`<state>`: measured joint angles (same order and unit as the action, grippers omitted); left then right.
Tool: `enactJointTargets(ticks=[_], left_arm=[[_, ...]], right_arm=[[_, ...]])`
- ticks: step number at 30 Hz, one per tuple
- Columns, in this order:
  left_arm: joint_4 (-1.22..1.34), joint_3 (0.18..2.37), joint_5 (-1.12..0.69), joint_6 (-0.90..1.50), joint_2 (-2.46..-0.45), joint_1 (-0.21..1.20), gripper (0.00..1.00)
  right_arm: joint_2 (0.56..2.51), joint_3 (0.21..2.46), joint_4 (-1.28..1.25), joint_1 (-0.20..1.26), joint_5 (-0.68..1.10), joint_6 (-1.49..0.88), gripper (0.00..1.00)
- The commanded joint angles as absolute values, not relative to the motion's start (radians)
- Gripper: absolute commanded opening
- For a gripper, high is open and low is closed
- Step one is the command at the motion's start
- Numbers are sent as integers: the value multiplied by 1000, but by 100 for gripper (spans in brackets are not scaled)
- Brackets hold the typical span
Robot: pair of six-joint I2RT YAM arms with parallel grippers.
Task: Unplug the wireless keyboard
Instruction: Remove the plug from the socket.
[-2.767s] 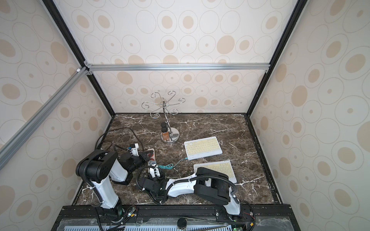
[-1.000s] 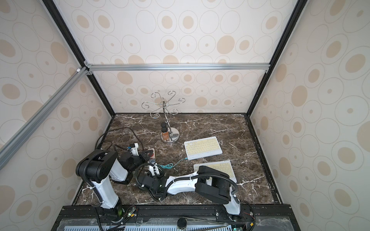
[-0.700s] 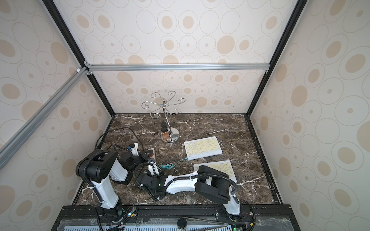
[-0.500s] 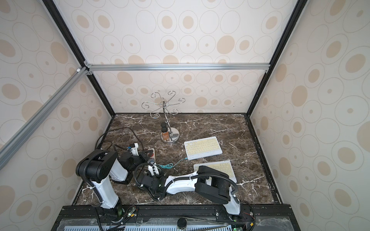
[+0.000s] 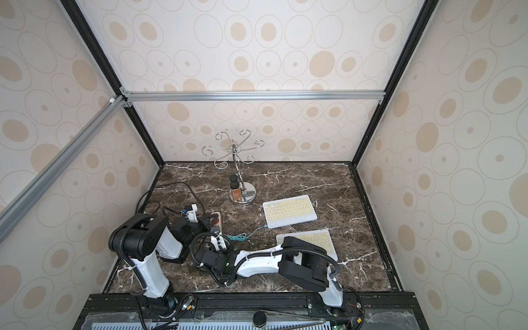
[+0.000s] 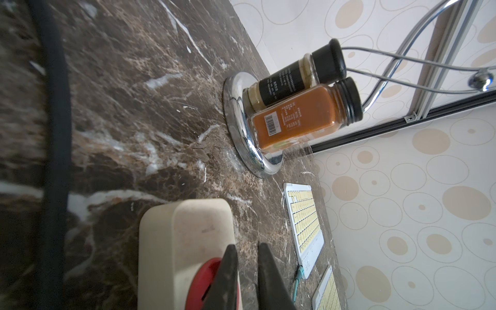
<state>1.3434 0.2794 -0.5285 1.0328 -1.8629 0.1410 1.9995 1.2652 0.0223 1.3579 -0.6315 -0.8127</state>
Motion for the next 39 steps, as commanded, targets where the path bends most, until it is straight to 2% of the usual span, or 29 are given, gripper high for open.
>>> enactJointTargets(ticks=[1,7,14,17,22,26,33,39], left_arm=[[1088,244,-516,1022,-1937,148,16],[1092,244,-517,1023,-1938,147,16],[1084,246,-516,1022,-1939,148,16],[1078,247,-514,1019,-1937,148,16],[1056,251,-506,1010,-1927,147,16],[1043,253,-503,1004,-1919,147,16],[1041,255,-506,1004,-1923,148,16],[1038,256,-505,1003,-1923,147,16]], right_arm=[[1946,1220,-114,1382,-507,-795,0],[1942,1251,-74,1377,-487,-778,0],[2030,1430,186,1396,-627,-784,0],[2022,1386,88,1387,-589,-763,0],[1960,1194,-221,1321,-367,-818,0],[1945,1207,-175,1319,-364,-809,0],[2010,1392,98,1366,-552,-776,0],[2005,1391,86,1380,-622,-761,0]])
